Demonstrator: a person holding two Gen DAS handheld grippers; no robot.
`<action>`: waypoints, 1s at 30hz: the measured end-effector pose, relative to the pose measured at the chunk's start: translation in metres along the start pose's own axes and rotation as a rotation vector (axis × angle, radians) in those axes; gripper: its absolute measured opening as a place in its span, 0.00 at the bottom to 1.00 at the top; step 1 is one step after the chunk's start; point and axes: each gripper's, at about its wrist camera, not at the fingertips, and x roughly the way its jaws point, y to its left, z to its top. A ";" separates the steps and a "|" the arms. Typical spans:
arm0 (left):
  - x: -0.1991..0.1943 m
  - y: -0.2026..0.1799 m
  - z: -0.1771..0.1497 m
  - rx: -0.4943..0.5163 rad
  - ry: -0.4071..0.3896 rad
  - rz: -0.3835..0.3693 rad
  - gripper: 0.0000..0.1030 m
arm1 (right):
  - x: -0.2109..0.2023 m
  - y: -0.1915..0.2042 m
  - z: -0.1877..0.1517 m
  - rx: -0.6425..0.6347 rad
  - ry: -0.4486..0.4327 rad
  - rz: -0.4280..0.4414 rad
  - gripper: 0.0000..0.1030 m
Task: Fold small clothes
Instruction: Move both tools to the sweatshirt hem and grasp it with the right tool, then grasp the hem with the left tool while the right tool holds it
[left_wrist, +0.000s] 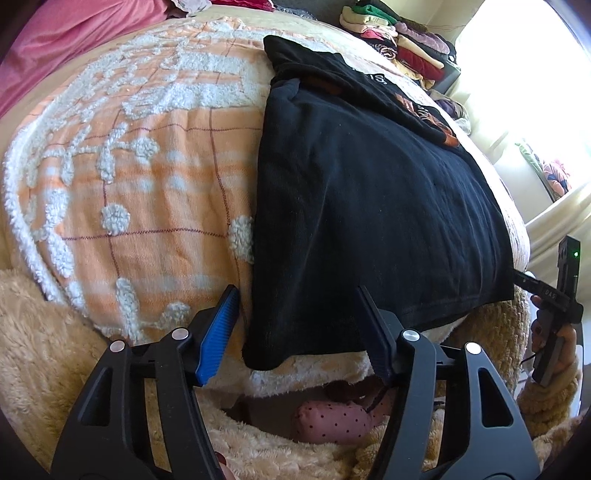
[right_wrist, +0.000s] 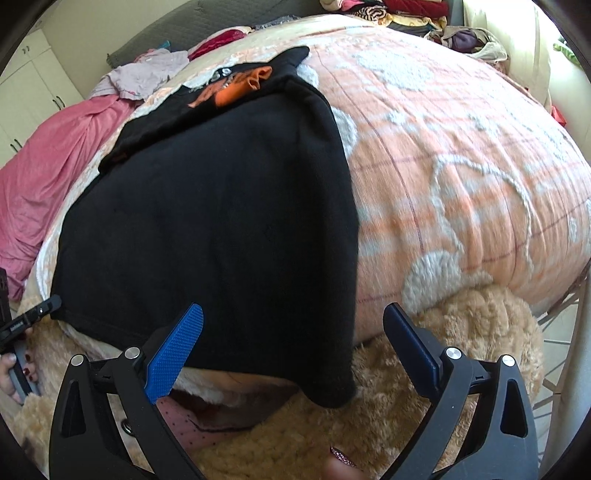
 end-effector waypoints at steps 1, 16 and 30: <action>0.000 0.000 0.000 -0.001 0.002 -0.001 0.54 | 0.002 -0.002 -0.002 0.004 0.018 0.006 0.78; 0.000 0.005 -0.001 -0.047 0.030 -0.042 0.55 | -0.016 -0.015 -0.010 0.001 -0.033 0.175 0.09; -0.024 0.015 -0.003 -0.132 -0.007 -0.106 0.23 | -0.034 -0.014 0.000 0.015 -0.103 0.231 0.09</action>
